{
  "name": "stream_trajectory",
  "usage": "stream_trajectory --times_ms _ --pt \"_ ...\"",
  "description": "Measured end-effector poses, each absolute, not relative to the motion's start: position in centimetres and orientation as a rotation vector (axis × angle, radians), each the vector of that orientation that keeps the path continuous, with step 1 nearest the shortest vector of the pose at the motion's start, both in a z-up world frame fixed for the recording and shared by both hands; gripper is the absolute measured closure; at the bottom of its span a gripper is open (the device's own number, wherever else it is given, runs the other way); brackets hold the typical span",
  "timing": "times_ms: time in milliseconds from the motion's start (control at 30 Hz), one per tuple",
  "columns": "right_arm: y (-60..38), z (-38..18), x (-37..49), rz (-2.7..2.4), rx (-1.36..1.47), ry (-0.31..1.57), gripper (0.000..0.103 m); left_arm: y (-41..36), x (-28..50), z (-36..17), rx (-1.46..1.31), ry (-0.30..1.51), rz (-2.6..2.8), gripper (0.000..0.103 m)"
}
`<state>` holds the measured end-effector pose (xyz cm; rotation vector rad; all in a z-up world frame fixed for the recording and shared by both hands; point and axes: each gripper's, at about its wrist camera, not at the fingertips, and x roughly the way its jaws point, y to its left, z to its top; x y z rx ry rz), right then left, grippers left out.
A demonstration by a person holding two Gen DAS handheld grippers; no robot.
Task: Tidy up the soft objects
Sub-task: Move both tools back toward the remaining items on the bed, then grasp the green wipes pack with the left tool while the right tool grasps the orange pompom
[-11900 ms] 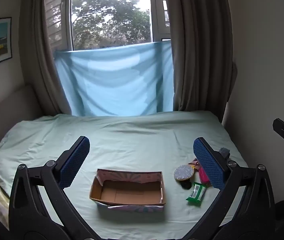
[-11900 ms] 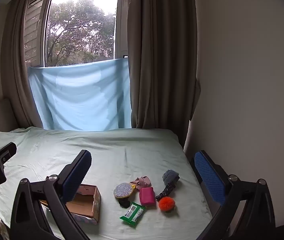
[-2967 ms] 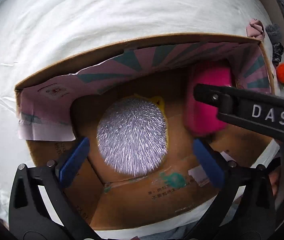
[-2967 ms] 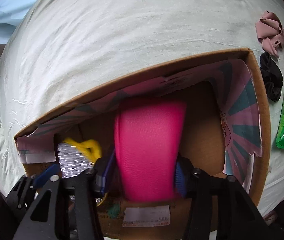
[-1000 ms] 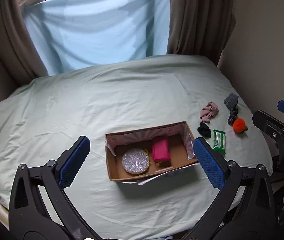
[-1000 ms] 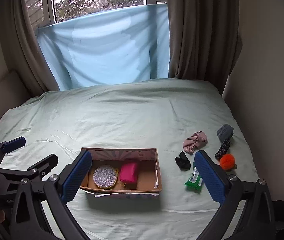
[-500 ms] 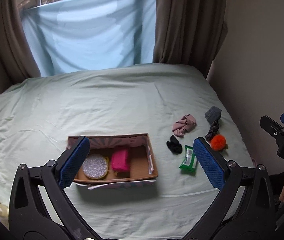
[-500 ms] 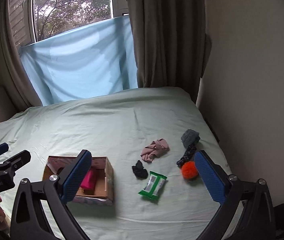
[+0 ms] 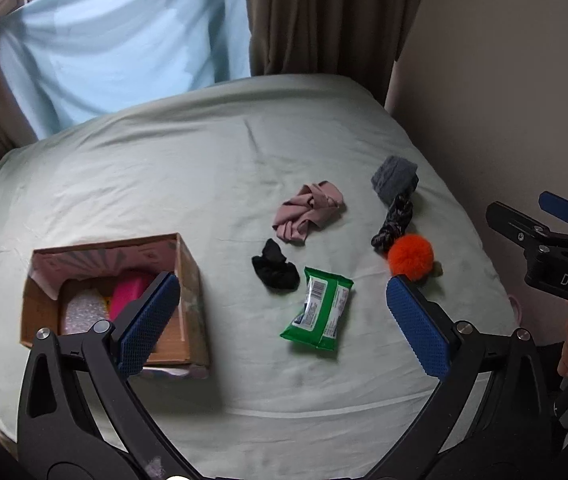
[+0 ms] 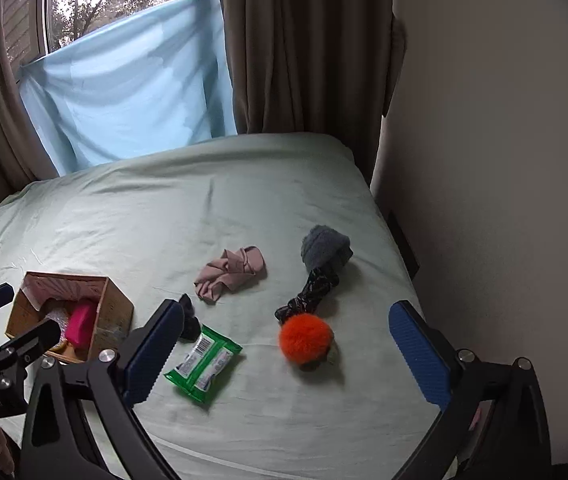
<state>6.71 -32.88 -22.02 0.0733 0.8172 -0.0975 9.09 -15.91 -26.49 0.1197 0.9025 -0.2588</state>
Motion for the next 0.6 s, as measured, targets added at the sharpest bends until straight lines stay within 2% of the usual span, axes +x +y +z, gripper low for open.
stream_trajectory --times_ms 167,300,500,567,600 --pt "-34.5 -29.4 8.6 -0.091 0.066 0.862 0.001 -19.2 11.3 -35.6 0.2 0.939 -0.261 0.0" --pt "-35.5 -35.3 9.9 -0.094 0.069 0.879 0.001 -20.8 12.4 -41.0 0.235 0.927 -0.281 0.0" --pt "-36.6 -41.5 11.9 -0.1 0.096 0.893 0.002 -22.4 13.7 -46.9 0.252 0.976 -0.294 0.002" --pt "-36.8 -43.0 12.6 -0.099 0.107 0.897 0.003 -22.7 13.9 -48.4 0.262 0.994 -0.291 0.004" --pt "-36.8 -43.6 13.0 -0.098 0.11 0.896 0.005 -22.8 14.0 -49.0 0.263 1.005 -0.291 0.008"
